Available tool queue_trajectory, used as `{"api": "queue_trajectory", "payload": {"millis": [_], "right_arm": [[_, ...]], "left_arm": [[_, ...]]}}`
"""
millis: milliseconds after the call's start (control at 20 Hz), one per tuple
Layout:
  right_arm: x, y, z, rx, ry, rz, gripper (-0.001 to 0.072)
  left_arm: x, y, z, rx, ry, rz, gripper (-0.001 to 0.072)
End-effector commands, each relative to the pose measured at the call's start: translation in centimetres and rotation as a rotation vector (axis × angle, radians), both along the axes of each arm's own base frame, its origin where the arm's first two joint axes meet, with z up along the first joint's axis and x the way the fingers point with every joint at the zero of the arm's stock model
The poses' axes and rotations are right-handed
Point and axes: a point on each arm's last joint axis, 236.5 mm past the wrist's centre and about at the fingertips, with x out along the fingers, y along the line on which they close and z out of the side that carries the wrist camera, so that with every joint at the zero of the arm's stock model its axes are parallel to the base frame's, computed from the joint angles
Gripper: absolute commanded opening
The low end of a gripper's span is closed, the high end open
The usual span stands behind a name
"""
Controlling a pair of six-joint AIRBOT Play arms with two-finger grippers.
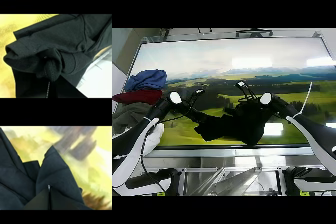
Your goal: Fold the shirts.
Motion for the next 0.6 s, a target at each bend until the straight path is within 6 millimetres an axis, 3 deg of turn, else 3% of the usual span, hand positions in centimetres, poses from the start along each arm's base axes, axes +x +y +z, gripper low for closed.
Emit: {"api": "queue_trajectory", "payload": {"millis": [0, 150, 200, 250, 350, 450, 550], "right_arm": [[0.5, -0.5, 2.3, 0.02, -0.006, 0.01, 0.0024], [2.7, -3.8, 7.0, 0.037, -0.118, -0.061, 0.0054], [2.8, -4.5, 7.1, 0.038, -0.103, -0.084, 0.0307], [2.2, -4.8, 6.5, 0.032, -0.06, -0.076, 0.0363], [0.8, -4.3, 4.4, 0.014, 0.016, -0.033, 0.0378], [0.2, -3.3, 2.5, -0.001, 0.053, -0.009, 0.0639], [-0.3, -2.1, 0.7, -0.016, 0.074, 0.011, 0.0645]], "left_arm": [[0.3, 0.5, 0.2, -0.003, -0.002, 0.01, 0.0023], [1.5, 2.1, 1.4, -0.019, -0.029, 0.076, 0.0024], [1.7, 2.6, 1.6, -0.026, -0.028, 0.095, 0.0024], [1.6, 2.7, 1.8, -0.041, -0.015, 0.106, 0.0024], [1.4, 2.8, 1.8, -0.042, -0.009, 0.101, 0.0024], [1.4, 2.7, 1.8, -0.042, -0.015, 0.091, 0.0024], [1.4, 2.7, 1.8, -0.042, -0.016, 0.09, 0.0024]]}}
